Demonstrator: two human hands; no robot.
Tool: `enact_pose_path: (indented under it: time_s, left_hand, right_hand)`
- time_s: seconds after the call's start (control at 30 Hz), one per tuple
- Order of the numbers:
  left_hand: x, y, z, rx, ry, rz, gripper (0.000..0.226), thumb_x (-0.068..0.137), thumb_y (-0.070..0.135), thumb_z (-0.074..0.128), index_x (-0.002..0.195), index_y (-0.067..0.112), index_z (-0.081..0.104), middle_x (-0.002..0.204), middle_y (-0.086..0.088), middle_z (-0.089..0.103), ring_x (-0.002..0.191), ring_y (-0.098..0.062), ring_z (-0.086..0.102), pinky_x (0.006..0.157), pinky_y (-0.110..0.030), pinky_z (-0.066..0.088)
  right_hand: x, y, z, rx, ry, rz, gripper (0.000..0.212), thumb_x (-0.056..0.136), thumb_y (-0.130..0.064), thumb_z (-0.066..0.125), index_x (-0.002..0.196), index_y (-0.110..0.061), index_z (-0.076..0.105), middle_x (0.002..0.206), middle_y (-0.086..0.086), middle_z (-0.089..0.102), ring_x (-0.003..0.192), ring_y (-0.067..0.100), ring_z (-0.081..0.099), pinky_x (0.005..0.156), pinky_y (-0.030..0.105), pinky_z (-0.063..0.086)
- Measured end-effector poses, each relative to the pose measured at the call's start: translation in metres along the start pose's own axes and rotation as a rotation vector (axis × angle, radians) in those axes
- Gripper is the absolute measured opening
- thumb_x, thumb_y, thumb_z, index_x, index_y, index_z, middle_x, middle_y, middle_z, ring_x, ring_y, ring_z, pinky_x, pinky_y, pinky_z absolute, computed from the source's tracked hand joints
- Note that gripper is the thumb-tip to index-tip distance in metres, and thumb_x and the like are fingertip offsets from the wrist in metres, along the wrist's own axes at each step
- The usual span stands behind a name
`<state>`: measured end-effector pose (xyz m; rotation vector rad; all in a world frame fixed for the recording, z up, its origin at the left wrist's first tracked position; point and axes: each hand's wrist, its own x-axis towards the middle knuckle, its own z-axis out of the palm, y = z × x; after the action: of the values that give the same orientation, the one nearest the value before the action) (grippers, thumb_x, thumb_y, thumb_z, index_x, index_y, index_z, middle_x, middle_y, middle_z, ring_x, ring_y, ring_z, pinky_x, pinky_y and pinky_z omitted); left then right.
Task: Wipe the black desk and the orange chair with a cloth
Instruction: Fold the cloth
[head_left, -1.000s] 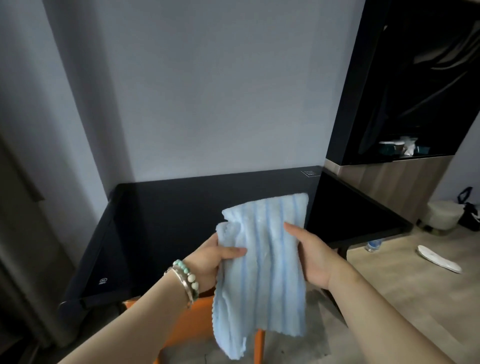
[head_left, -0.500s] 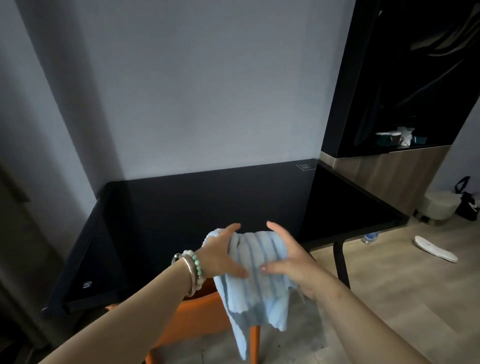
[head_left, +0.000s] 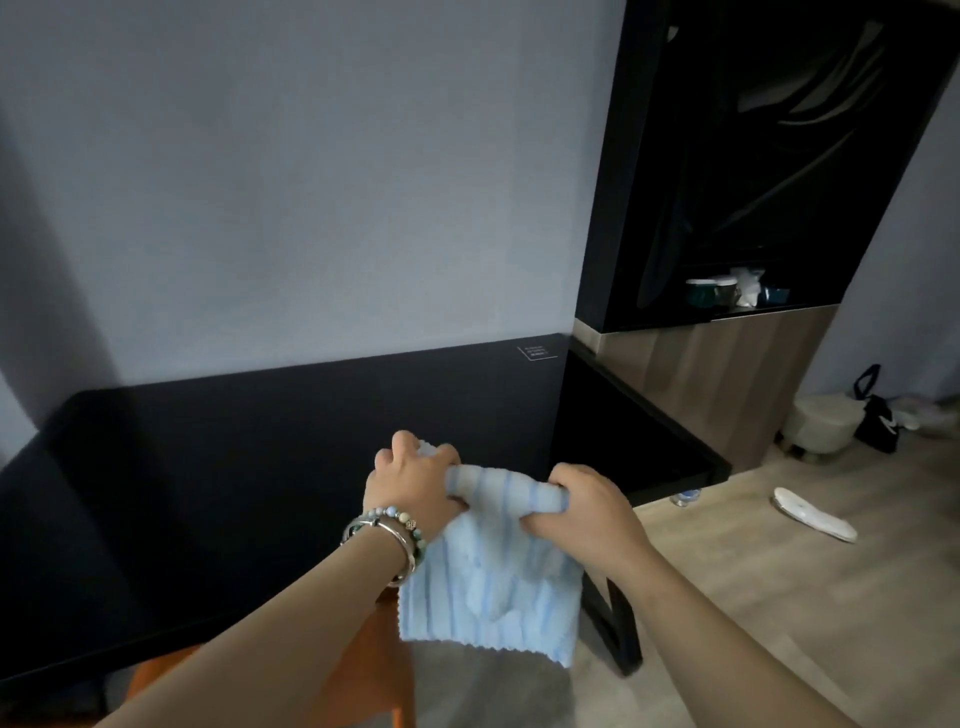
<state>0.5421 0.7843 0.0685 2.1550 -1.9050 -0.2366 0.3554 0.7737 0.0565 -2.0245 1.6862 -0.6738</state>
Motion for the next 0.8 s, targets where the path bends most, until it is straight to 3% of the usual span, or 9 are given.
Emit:
enact_pose_path:
  time_s: [0.07, 0.13, 0.23, 0.33, 0.4, 0.47, 0.6, 0.7, 0.8]
  left_hand:
    - [0.012, 0.041, 0.012, -0.027, 0.157, 0.010, 0.050, 0.084, 0.029, 0.057, 0.130, 0.034, 0.038, 0.138, -0.004, 0.025, 0.119, -0.029, 0.037, 0.097, -0.035, 0.039]
    - [0.026, 0.086, 0.022, -0.198, 0.144, 0.005, 0.049, 0.087, 0.027, 0.054, 0.133, 0.029, 0.037, 0.132, -0.003, 0.037, 0.112, -0.024, 0.045, 0.093, -0.034, 0.043]
    - [0.050, 0.151, 0.028, -1.041, -0.293, -0.273, 0.050, 0.088, 0.050, 0.053, 0.127, 0.019, 0.046, 0.110, -0.004, 0.056, 0.095, -0.022, 0.058, 0.081, -0.037, 0.051]
    - [0.079, 0.202, 0.035, -1.617, -0.633, -0.505, 0.063, 0.079, 0.061, 0.059, 0.115, 0.010, 0.058, 0.112, -0.017, 0.065, 0.104, -0.034, 0.061, 0.092, -0.049, 0.048]
    - [0.099, 0.224, 0.047, -1.645, -0.600, -0.522, 0.059, 0.086, 0.051, 0.056, 0.121, 0.004, 0.055, 0.101, -0.017, 0.066, 0.100, -0.030, 0.061, 0.093, -0.045, 0.048]
    - [0.120, 0.240, 0.059, -1.559, -0.510, -0.477, 0.047, 0.094, 0.029, 0.050, 0.130, -0.002, 0.047, 0.086, -0.015, 0.060, 0.081, -0.028, 0.059, 0.077, -0.040, 0.050]
    - [0.158, 0.258, 0.081, -1.527, -0.550, -0.427, 0.042, 0.084, 0.013, 0.065, 0.124, 0.010, 0.055, 0.107, -0.017, 0.065, 0.096, -0.032, 0.063, 0.073, -0.043, 0.053]
    - [0.192, 0.279, 0.091, -1.559, -0.628, -0.263, 0.045, 0.078, 0.007, 0.068, 0.120, 0.015, 0.058, 0.107, -0.016, 0.068, 0.096, -0.033, 0.066, 0.068, -0.042, 0.056]
    - [0.232, 0.309, 0.098, -1.610, -0.716, -0.156, 0.054, 0.071, 0.007, 0.073, 0.123, 0.013, 0.056, 0.105, -0.017, 0.069, 0.093, -0.032, 0.068, 0.067, -0.043, 0.057]
  right_hand:
    - [0.013, 0.025, -0.029, 0.171, 0.059, 0.110, 0.030, 0.068, -0.026, 0.064, 0.067, -0.017, 0.035, 0.068, -0.003, 0.046, 0.062, 0.016, 0.046, 0.057, 0.033, 0.039]
    - [0.026, 0.052, -0.057, 0.216, 0.145, 0.164, 0.029, 0.072, -0.021, 0.062, 0.069, -0.016, 0.034, 0.066, -0.003, 0.045, 0.057, 0.013, 0.042, 0.052, 0.030, 0.033]
    - [0.043, 0.078, -0.088, 0.227, 0.193, 0.108, 0.018, 0.078, -0.022, 0.060, 0.080, -0.020, 0.042, 0.078, -0.006, 0.055, 0.068, 0.012, 0.052, 0.055, 0.027, 0.038]
    - [0.057, 0.108, -0.107, 0.170, 0.104, -0.027, 0.021, 0.074, -0.028, 0.064, 0.085, -0.022, 0.047, 0.084, -0.009, 0.058, 0.080, 0.011, 0.057, 0.066, 0.029, 0.045]
    - [0.065, 0.128, -0.116, 0.224, -0.042, -0.112, 0.022, 0.067, -0.037, 0.066, 0.075, -0.025, 0.048, 0.077, -0.009, 0.058, 0.076, 0.007, 0.056, 0.070, 0.029, 0.048]
    - [0.074, 0.147, -0.127, 0.509, -0.099, -0.094, 0.023, 0.071, -0.042, 0.066, 0.070, -0.024, 0.052, 0.072, -0.012, 0.057, 0.073, 0.003, 0.054, 0.071, 0.024, 0.045]
    - [0.121, 0.196, -0.149, 0.819, 0.180, 0.214, 0.015, 0.090, -0.027, 0.060, 0.083, -0.014, 0.056, 0.078, -0.004, 0.054, 0.078, 0.010, 0.053, 0.071, 0.023, 0.041]
    - [0.157, 0.235, -0.160, 0.841, 0.094, 0.410, 0.018, 0.090, -0.042, 0.056, 0.094, -0.025, 0.053, 0.091, -0.008, 0.056, 0.083, 0.008, 0.053, 0.065, 0.024, 0.039]
    - [0.186, 0.263, -0.175, 1.093, -0.105, 0.554, 0.039, 0.087, -0.057, 0.052, 0.115, -0.029, 0.056, 0.111, -0.003, 0.067, 0.097, 0.019, 0.064, 0.071, 0.035, 0.049]
